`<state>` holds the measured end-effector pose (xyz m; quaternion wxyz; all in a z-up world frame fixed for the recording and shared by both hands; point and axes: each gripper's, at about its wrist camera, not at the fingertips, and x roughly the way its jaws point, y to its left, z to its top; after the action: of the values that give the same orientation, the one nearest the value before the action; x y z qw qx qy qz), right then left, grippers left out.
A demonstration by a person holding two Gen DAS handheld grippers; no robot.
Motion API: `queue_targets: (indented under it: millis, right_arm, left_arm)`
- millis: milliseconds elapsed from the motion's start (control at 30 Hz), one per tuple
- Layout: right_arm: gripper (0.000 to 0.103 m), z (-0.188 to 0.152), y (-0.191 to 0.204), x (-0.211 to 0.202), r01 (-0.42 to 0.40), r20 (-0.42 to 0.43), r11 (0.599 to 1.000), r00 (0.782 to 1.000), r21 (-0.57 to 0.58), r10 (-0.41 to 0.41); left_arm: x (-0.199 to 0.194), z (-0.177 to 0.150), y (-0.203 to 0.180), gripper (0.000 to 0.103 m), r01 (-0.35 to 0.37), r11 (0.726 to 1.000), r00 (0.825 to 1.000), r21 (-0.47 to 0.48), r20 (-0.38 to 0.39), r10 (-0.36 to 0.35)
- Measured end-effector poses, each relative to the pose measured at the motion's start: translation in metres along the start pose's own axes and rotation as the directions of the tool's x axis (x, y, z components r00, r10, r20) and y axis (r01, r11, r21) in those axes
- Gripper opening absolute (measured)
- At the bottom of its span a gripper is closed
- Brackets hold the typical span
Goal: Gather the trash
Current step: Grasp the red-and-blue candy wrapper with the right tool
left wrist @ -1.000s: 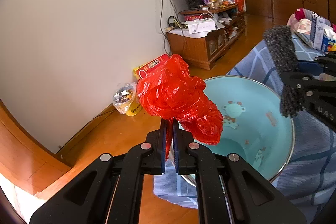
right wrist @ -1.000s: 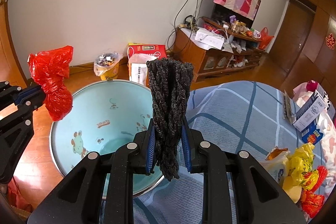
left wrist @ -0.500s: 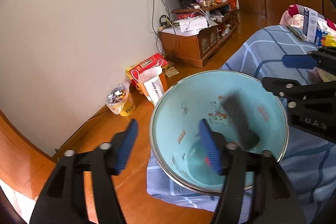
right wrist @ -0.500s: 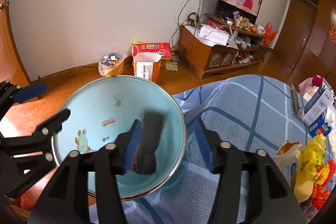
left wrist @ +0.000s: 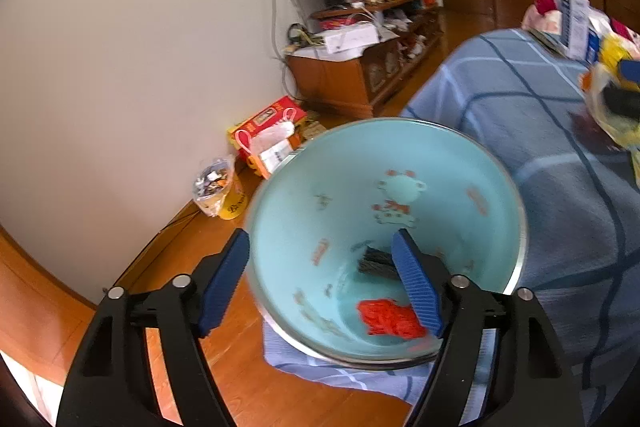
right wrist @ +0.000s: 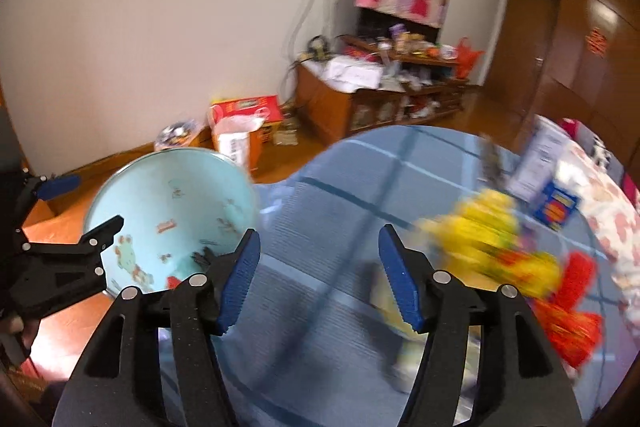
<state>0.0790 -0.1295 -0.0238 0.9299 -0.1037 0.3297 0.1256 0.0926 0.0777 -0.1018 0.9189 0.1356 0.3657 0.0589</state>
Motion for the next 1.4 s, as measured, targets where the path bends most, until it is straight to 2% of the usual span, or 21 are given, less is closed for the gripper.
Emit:
queue_targets:
  millis: [200, 367, 467, 533, 667, 767, 833, 933, 1200, 1400]
  right_arm:
    - [0.065, -0.029, -0.076, -0.041, 0.137, 0.030, 0.985, 0.990, 0.107, -0.141]
    - [0.066, -0.050, -0.136, -0.056, 0.242, 0.010, 0.947, 0.968, 0.210, -0.250]
    - [0.069, -0.057, -0.157, -0.055, 0.253, 0.003, 0.935, 0.965, 0.250, -0.262]
    - [0.076, -0.059, -0.163, -0.054, 0.241, 0.009, 0.936, 0.968, 0.255, -0.252]
    - [0.076, -0.060, -0.172, -0.038, 0.248, -0.014, 0.940, 0.968, 0.233, -0.251]
    - [0.075, -0.066, -0.176, -0.021, 0.236, -0.069, 0.945, 0.972, 0.226, -0.226]
    - [0.061, -0.073, -0.176, -0.019, 0.216, -0.092, 0.948, 0.976, 0.232, -0.200]
    - [0.048, -0.081, -0.173, -0.017, 0.191, -0.120, 0.956, 0.979, 0.224, -0.167]
    - [0.027, -0.090, -0.169, -0.023, 0.141, -0.130, 0.962, 0.985, 0.233, -0.113]
    - [0.020, -0.090, -0.167, -0.049, 0.111, -0.041, 0.956, 0.994, 0.270, -0.103]
  left_arm:
    - [-0.003, 0.004, -0.037, 0.074, 0.027, 0.997, 0.999, 0.067, 0.015, -0.028]
    - [-0.007, 0.013, -0.061, 0.074, 0.047, 0.995, 0.998, 0.088, 0.028, -0.049]
    - [-0.010, 0.019, -0.077, 0.075, 0.064, 0.993, 0.997, 0.098, 0.038, -0.068]
    - [-0.010, 0.022, -0.085, 0.075, 0.073, 0.992, 0.996, 0.106, 0.041, -0.078]
    - [-0.009, 0.025, -0.104, 0.075, 0.090, 0.988, 0.995, 0.126, 0.039, -0.095]
    - [-0.007, 0.026, -0.113, 0.075, 0.097, 0.986, 0.994, 0.138, 0.035, -0.103]
    - [-0.007, 0.027, -0.116, 0.075, 0.104, 0.984, 0.993, 0.143, 0.035, -0.110]
    - [-0.009, 0.027, -0.118, 0.075, 0.106, 0.984, 0.993, 0.145, 0.037, -0.113]
    - [-0.014, 0.031, -0.123, 0.075, 0.116, 0.982, 0.991, 0.148, 0.042, -0.123]
    - [-0.025, 0.038, -0.134, 0.075, 0.139, 0.980, 0.987, 0.145, 0.055, -0.148]
